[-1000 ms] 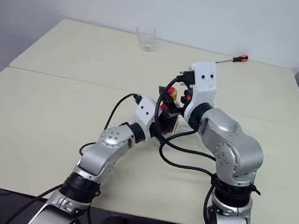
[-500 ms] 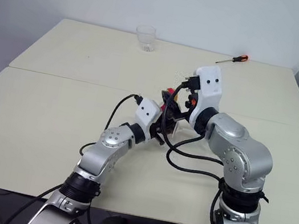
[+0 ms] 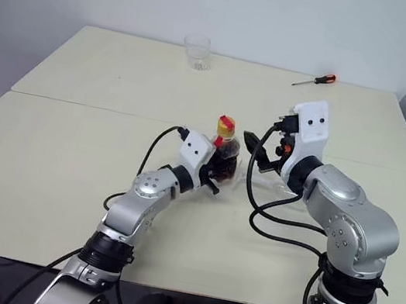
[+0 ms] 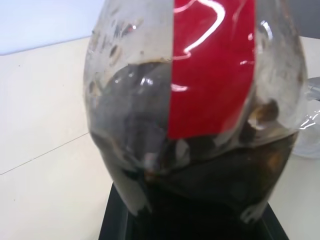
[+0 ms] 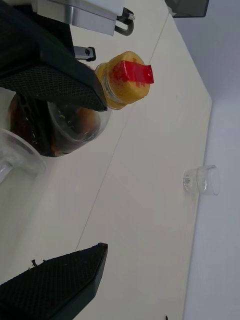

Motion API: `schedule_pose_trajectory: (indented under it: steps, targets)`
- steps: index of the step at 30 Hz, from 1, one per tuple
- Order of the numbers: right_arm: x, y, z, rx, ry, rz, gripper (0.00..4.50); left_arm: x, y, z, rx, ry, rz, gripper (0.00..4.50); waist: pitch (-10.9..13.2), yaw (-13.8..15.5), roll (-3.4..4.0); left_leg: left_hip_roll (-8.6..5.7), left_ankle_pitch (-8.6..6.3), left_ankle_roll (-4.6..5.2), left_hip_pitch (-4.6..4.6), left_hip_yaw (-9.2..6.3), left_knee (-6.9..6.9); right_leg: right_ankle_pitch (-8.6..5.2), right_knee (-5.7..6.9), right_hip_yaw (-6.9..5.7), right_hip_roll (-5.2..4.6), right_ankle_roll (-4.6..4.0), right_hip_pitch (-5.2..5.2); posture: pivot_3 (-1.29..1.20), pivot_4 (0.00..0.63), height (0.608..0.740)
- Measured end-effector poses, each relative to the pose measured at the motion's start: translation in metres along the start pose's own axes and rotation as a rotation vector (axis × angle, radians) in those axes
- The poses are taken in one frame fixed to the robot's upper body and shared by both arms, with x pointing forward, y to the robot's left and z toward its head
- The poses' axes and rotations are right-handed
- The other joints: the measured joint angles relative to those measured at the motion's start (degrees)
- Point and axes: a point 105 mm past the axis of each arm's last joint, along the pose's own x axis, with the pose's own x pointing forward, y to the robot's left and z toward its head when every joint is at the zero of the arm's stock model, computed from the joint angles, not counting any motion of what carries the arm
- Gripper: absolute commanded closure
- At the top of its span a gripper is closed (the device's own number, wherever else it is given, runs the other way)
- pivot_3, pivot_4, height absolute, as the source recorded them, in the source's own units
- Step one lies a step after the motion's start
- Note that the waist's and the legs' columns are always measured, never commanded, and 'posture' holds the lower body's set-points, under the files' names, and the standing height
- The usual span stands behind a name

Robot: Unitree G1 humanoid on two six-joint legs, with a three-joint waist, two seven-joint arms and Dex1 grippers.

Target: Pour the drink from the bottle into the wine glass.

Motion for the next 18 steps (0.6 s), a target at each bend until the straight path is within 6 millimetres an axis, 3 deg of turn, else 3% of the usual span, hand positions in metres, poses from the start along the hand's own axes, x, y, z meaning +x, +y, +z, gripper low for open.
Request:
schedule_pose_trajectory:
  steps: [6, 9, 13, 18]
  targets:
    - [-0.003, 0.021, 0.003, 0.009, -0.016, 0.152, 0.0, 0.0, 0.001, 0.0, 0.001, 0.0, 0.002, 3.75, 0.0, 0.0, 0.0, -0.01, 0.0, 0.0, 0.0, 0.04, 0.0, 0.0, -0.01, -0.01, 0.0, 0.01, 0.0, 0.0, 0.15, 0.74]
    - [0.0, 0.035, 0.016, 0.025, -0.061, 0.219, 0.0, 0.0, 0.0, 0.0, 0.0, -0.001, 0.002, 3.75, 0.0, -0.1, 0.0, 0.0, 0.0, 0.0, 0.0, 0.0, 0.01, 0.0, 0.0, -0.01, 0.01, 0.01, 0.0, 0.0, 0.15, 0.74]
    - [0.005, 0.043, 0.026, 0.005, -0.093, 0.228, 0.0, 0.0, 0.001, 0.0, 0.001, -0.001, 0.004, 3.75, 0.0, 0.0, 0.0, 0.0, 0.0, 0.0, 0.0, -0.01, 0.02, 0.0, -0.01, -0.01, 0.01, 0.01, 0.01, 0.0, 0.15, 0.74]
    - [0.022, 0.046, 0.023, -0.009, -0.068, 0.198, 0.0, 0.0, 0.001, 0.0, 0.0, -0.003, 0.005, 3.75, 0.0, 0.0, 0.0, 0.0, 0.0, 0.0, 0.0, 0.03, 0.02, 0.0, -0.01, 0.0, 0.0, 0.01, 0.0, 0.0, 0.15, 0.74]
